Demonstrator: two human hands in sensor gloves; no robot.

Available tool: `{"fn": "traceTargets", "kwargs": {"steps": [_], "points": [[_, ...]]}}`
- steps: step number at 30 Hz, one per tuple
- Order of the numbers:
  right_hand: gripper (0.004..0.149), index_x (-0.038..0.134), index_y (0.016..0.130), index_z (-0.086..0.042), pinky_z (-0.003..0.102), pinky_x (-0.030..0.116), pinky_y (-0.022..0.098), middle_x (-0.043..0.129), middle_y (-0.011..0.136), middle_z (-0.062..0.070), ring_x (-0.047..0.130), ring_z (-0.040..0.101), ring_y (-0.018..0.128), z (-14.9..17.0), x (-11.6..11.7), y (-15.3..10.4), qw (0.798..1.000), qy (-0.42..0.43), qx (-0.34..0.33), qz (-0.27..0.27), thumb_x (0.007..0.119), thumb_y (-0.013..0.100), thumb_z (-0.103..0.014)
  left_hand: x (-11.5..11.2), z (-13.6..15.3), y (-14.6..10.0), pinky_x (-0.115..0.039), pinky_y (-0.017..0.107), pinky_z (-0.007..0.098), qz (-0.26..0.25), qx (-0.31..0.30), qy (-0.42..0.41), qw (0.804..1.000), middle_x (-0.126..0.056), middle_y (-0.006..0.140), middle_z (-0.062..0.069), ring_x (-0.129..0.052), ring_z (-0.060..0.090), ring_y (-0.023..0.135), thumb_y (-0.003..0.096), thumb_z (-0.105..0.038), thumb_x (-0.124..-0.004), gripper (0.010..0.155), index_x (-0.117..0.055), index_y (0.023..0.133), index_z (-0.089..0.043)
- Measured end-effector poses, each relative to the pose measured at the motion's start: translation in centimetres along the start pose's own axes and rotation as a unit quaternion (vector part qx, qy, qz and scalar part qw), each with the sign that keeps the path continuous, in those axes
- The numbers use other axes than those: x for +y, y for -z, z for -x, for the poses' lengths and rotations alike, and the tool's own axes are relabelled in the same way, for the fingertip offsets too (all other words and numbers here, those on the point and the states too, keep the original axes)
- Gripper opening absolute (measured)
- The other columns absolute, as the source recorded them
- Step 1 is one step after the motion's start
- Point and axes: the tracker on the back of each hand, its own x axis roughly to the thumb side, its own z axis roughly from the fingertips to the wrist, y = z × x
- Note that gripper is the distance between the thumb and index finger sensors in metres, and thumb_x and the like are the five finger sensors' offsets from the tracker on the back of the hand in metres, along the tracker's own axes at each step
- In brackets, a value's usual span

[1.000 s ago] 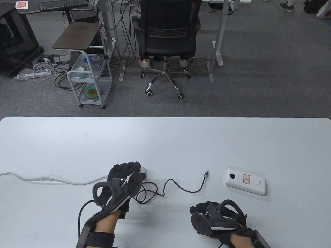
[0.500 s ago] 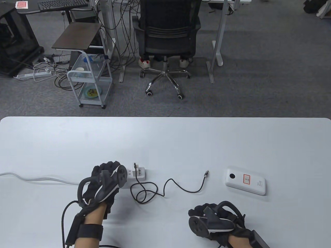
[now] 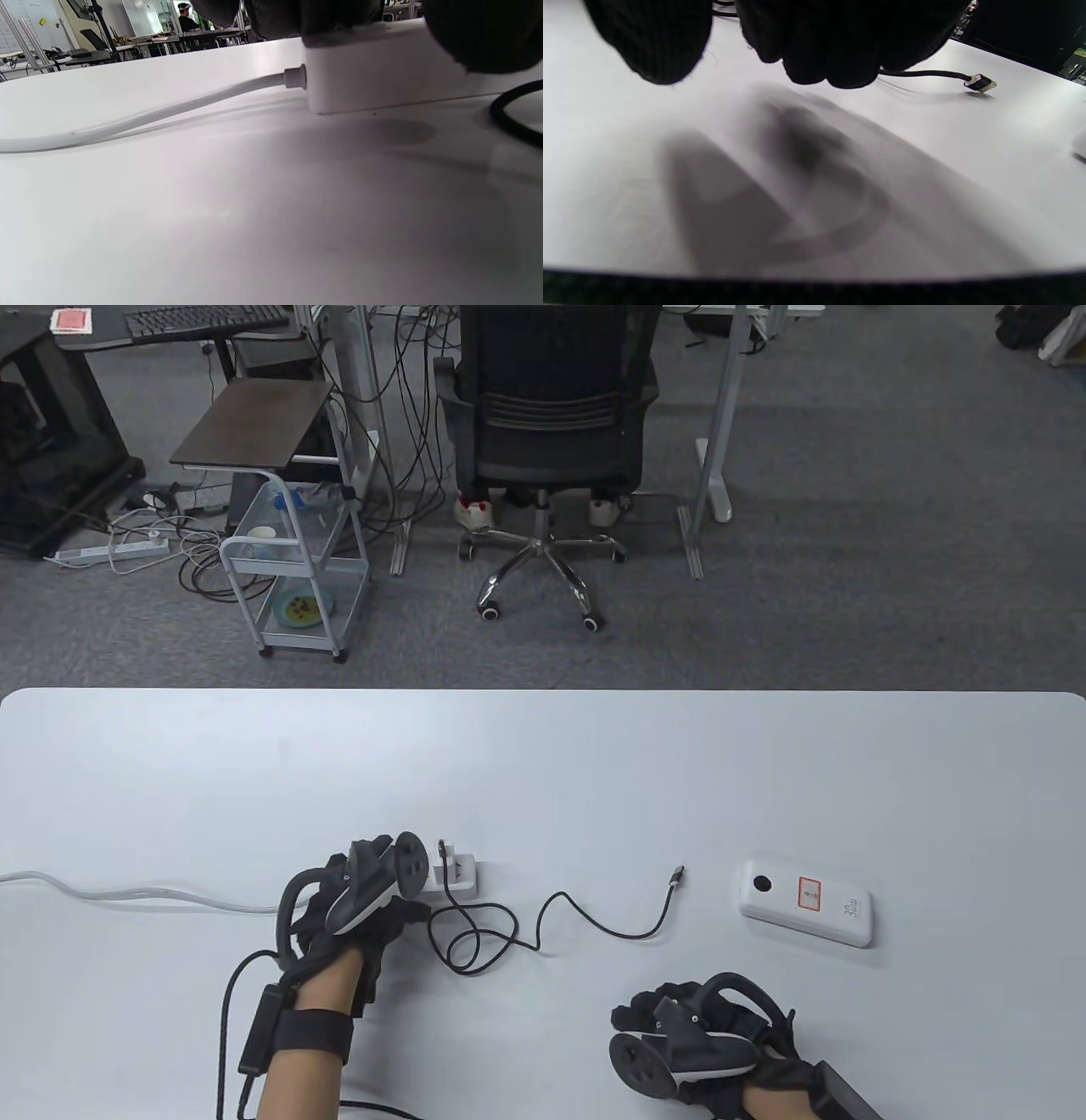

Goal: Unplug the charger and disconnect the battery pack

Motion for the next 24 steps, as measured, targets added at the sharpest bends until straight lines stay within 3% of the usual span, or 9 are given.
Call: {"fn": "traceTargets", "kwargs": {"steps": [4, 17, 20, 24], "points": [[0.073, 0.053, 0.103, -0.025, 0.050, 0.067, 0.067, 0.067, 0.108, 0.005, 0.076, 0.031, 0.092, -0.8, 0.0, 0.0, 1.000, -0.030, -0.007, 0.003, 0.071, 0.039, -0.055, -0.1, 0.1, 0.7, -0.058, 0.090, 0.040, 0.014, 0.011, -0.028, 0.999, -0.058, 0.122, -0.017, -0.066, 0.015, 0.119, 0.0326, -0.069, -0.085, 0.090, -0.051, 0.112, -0.045], [0.073, 0.053, 0.104, -0.025, 0.050, 0.067, 0.067, 0.067, 0.108, 0.005, 0.076, 0.032, 0.092, -0.6, -0.1, -0.1, 1.000, -0.022, -0.012, 0.003, 0.071, 0.039, -0.055, -0.6, -0.7, 1.9, -0.058, 0.089, 0.040, 0.020, -0.001, 0.009, 1.000, -0.057, 0.122, -0.020, -0.066, 0.013, 0.118, 0.0299, -0.066, -0.089, 0.091, -0.050, 0.110, -0.050], [0.073, 0.053, 0.104, -0.025, 0.050, 0.066, 0.067, 0.066, 0.108, 0.006, 0.076, 0.032, 0.092, -1.1, -0.2, -0.2, 0.998, -0.059, -0.007, 0.001, 0.071, 0.039, -0.055, -0.7, -1.1, 2.0, -0.058, 0.090, 0.040, -0.007, -0.013, 0.025, 1.000, -0.061, 0.120, -0.023, -0.069, 0.010, 0.118, 0.0302, -0.067, -0.089, 0.087, -0.053, 0.108, -0.053], [0.073, 0.053, 0.103, -0.026, 0.050, 0.067, 0.067, 0.067, 0.108, 0.005, 0.076, 0.031, 0.092, -2.0, -0.3, -0.2, 0.995, -0.094, -0.015, 0.007, 0.071, 0.039, -0.055, -0.7, -0.9, 2.2, -0.059, 0.090, 0.039, 0.001, -0.014, 0.018, 1.000, -0.063, 0.119, -0.024, -0.071, 0.009, 0.117, 0.0299, -0.067, -0.089, 0.086, -0.055, 0.107, -0.054]]}}
